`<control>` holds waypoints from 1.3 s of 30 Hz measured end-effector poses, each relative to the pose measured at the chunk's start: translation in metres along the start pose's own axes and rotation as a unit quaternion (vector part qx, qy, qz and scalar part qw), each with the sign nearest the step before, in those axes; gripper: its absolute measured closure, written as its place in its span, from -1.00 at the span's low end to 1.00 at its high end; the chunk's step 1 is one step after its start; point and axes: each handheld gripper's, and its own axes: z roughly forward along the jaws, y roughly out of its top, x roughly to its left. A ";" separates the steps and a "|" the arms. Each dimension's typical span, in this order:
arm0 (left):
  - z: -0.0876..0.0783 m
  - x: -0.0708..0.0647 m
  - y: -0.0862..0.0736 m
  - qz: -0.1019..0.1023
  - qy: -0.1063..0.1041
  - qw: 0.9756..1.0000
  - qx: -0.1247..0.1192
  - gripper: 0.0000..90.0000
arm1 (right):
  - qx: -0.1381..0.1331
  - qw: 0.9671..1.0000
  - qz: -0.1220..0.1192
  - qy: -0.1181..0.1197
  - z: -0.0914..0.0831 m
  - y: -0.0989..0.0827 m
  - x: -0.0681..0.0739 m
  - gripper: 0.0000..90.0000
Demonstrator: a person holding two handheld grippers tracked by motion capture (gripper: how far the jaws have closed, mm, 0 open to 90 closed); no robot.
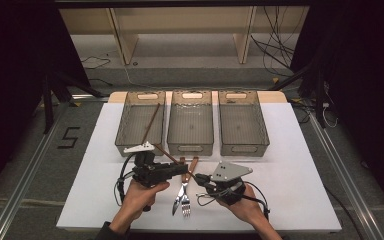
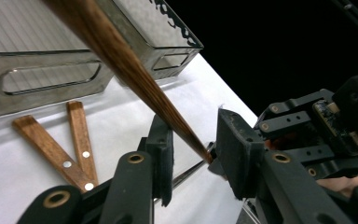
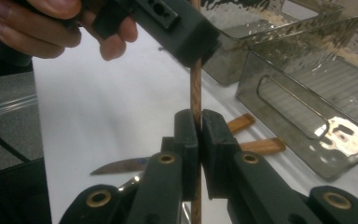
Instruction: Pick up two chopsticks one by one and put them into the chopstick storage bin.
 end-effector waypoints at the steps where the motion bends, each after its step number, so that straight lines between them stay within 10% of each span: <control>1: 0.000 -0.001 0.000 -0.003 -0.001 1.000 0.000 0.50 | -0.002 1.000 0.000 0.001 0.000 0.000 0.001 0.91; 16: -0.005 -0.001 0.002 -0.011 -0.044 0.999 -0.009 0.87 | -0.021 1.000 0.004 0.017 -0.002 -0.001 0.002 0.88; 28: -0.044 0.012 0.036 0.016 -0.004 1.000 -0.025 0.87 | -0.031 0.997 0.069 0.011 -0.029 -0.008 -0.023 -0.06; 39: -0.095 0.049 0.104 0.014 0.072 0.997 -0.022 0.87 | -0.019 0.994 0.106 -0.014 -0.046 -0.035 -0.033 -0.34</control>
